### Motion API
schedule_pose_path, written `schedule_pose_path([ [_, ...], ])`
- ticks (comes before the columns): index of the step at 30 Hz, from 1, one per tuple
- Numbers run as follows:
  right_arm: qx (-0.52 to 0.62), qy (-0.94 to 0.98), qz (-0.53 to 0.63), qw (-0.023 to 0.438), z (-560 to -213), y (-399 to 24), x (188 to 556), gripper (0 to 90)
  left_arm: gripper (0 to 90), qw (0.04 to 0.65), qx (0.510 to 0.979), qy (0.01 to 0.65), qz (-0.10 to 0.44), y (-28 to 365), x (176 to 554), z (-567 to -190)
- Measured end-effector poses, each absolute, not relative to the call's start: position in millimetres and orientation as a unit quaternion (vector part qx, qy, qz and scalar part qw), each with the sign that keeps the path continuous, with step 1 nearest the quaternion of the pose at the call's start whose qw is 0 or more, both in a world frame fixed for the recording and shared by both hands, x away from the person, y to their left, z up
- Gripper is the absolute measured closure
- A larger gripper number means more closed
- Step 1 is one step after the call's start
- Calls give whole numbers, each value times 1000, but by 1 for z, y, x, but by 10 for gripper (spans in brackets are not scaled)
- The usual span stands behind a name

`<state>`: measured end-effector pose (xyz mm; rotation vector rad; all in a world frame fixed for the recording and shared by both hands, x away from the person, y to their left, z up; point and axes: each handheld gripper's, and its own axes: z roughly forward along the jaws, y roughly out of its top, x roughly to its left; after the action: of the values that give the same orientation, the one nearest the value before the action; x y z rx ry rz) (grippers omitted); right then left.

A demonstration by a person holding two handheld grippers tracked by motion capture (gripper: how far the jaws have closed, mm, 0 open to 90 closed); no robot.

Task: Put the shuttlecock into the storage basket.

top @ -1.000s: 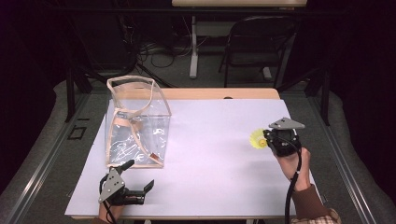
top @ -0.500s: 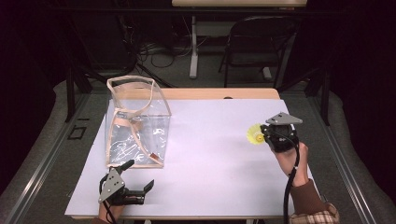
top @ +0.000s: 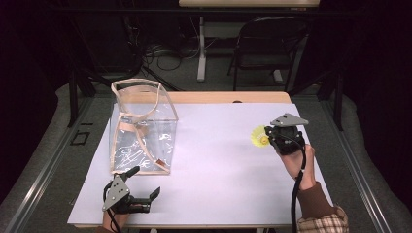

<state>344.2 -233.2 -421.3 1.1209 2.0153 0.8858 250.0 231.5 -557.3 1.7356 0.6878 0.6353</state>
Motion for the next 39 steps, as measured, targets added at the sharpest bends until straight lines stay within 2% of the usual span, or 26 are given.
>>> schedule_pose_path([
  [39,393,784,365,312,-413,-196,366,892,2,553,734,290,267,231,250,-558],
])
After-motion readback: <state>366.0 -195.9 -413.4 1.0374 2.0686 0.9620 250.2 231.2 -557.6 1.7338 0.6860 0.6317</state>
